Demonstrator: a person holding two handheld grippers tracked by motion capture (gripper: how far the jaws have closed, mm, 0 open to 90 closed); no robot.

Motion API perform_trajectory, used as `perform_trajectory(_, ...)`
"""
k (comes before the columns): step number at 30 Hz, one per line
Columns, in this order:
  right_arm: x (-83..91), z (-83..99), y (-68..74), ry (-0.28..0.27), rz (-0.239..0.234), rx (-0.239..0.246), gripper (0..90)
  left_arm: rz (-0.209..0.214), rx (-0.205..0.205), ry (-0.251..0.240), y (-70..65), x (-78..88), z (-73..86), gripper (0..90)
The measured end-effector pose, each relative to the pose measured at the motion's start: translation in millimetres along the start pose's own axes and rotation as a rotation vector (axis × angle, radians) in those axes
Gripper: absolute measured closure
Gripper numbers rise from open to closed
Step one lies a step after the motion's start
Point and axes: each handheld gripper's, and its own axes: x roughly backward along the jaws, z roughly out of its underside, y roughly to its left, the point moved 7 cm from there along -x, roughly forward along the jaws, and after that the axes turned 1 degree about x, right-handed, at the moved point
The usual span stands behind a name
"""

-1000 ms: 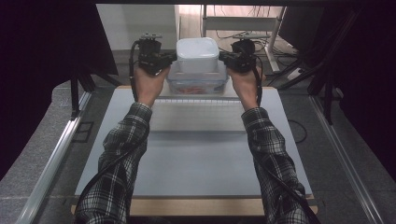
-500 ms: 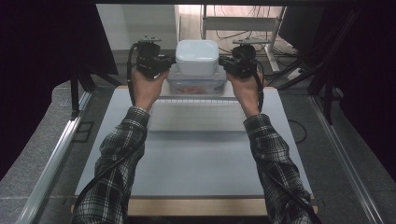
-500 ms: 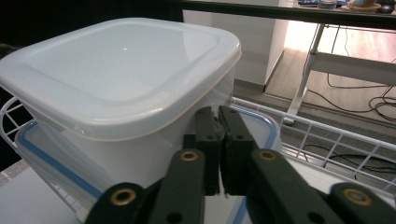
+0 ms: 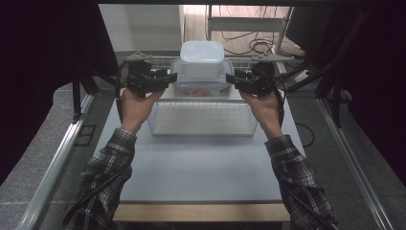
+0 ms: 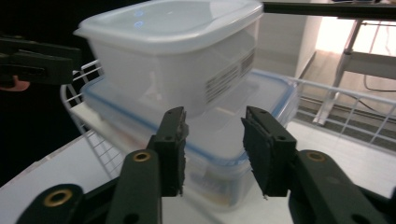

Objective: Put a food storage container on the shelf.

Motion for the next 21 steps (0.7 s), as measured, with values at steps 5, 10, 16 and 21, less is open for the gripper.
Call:
perform_trajectory(5, 9.6, 11.1, 9.4, 0.005, -0.030, 0.013, 49.7, 0.024, -0.025, 0.009, -8.3, 8.0, 15.7, 44.9)
perform_trajectory(10, 12.8, 23.2, 15.1, 0.018, -0.049, 0.017, 43.9, 0.049, -0.035, 0.011, -17.6, 13.2, 30.2, 39.5)
perform_trajectory(16, 12.4, 39.0, 20.4, 0.040, -0.060, 0.038, 38.7, 0.079, -0.040, 0.028, -25.5, 15.1, 48.2, 34.9)
perform_trajectory(21, 12.0, 51.7, 24.5, 0.060, -0.073, 0.049, 34.1, 0.091, -0.045, 0.042, -30.9, 14.4, 63.7, 30.2)
